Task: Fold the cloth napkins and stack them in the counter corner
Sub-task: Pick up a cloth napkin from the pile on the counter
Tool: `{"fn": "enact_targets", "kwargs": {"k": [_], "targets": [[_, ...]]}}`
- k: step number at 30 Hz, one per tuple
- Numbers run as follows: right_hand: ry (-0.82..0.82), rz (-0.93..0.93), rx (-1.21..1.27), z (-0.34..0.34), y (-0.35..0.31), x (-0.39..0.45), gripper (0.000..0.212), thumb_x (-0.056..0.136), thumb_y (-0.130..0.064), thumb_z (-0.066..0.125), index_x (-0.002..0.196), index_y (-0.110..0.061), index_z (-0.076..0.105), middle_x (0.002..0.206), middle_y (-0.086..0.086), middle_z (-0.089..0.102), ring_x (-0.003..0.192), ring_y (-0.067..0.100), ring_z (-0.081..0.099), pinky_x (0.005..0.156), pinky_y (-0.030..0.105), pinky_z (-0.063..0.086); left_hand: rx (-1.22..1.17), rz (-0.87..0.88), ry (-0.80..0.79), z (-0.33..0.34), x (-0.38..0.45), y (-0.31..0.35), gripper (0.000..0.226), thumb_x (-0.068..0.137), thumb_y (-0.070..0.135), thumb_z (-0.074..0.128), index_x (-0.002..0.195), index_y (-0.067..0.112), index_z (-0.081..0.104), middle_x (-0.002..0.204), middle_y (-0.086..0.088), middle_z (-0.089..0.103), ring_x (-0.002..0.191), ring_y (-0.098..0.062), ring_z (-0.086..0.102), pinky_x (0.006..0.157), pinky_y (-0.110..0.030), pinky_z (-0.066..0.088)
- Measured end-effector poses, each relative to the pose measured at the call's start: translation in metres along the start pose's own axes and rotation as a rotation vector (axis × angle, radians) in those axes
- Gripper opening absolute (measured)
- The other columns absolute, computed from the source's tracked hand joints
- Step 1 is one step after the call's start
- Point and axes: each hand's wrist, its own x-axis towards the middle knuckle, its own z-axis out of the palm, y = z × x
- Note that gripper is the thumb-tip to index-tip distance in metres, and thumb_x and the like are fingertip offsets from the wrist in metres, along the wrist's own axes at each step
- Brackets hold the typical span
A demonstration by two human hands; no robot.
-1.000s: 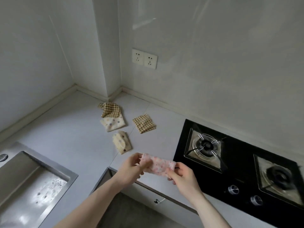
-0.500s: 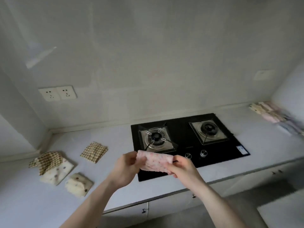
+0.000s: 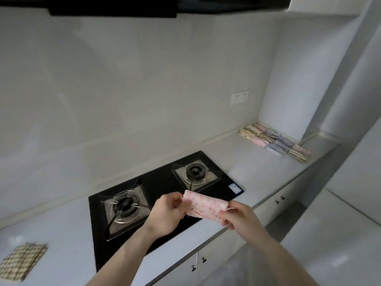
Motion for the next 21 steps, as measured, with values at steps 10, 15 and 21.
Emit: {"fn": "enact_targets", "kwargs": {"k": [10, 15, 21], "targets": [[0.027, 0.042, -0.058, -0.173, 0.053, 0.065, 0.009, 0.087, -0.018, 0.072, 0.082, -0.011, 0.071, 0.073, 0.007, 0.075, 0.070, 0.014, 0.071, 0.066, 0.030, 0.050, 0.049, -0.048, -0.023, 0.140, 0.103, 0.078, 0.031, 0.098, 0.038, 0.063, 0.079, 0.013, 0.066, 0.073, -0.007, 0.069, 0.060, -0.012, 0.058, 0.059, -0.032, 0.048], [0.023, 0.061, -0.025, -0.219, 0.067, 0.099, 0.007, 0.086, -0.023, 0.073, 0.089, -0.017, 0.071, 0.071, 0.004, 0.075, 0.070, 0.015, 0.069, 0.067, 0.031, 0.051, 0.071, -0.055, -0.039, 0.176, 0.154, 0.098, 0.046, 0.098, 0.045, 0.062, 0.077, 0.004, 0.061, 0.060, -0.002, 0.056, 0.054, -0.012, 0.051, 0.057, -0.033, 0.045], [0.063, 0.156, 0.060, -0.263, 0.084, 0.151, 0.010, 0.090, -0.023, 0.073, 0.098, -0.018, 0.072, 0.075, 0.002, 0.077, 0.067, 0.012, 0.068, 0.065, 0.026, 0.049, 0.107, -0.017, -0.122, 0.212, 0.233, 0.107, 0.058, 0.096, 0.058, 0.057, 0.071, 0.006, 0.055, 0.058, 0.002, 0.048, 0.053, -0.011, 0.046, 0.059, -0.033, 0.042]]}}
